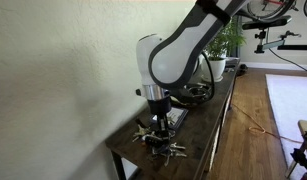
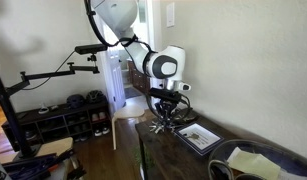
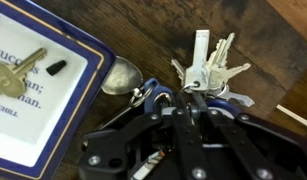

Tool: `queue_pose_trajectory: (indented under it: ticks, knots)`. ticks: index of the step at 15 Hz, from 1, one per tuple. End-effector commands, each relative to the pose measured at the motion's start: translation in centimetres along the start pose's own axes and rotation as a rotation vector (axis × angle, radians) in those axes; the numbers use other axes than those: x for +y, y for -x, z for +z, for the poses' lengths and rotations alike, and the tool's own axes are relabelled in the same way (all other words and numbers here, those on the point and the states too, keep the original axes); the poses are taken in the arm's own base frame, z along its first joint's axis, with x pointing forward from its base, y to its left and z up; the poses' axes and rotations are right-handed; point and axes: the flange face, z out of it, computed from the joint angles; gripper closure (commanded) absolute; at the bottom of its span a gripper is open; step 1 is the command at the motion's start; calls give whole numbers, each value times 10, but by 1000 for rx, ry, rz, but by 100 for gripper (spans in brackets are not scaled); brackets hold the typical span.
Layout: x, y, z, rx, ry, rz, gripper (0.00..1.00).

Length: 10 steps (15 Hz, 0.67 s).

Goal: Put two sets of keys on top of the blue and white object.

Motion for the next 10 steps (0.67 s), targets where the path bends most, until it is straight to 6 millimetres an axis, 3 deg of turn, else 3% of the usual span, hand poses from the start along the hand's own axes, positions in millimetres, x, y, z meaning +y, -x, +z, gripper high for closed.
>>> queue_pose_trajectory:
  ticks: [1,10]
  knots:
    - [3,7,-4,-13,10,4,92]
    - [-2,12,-48,33,44,27,92]
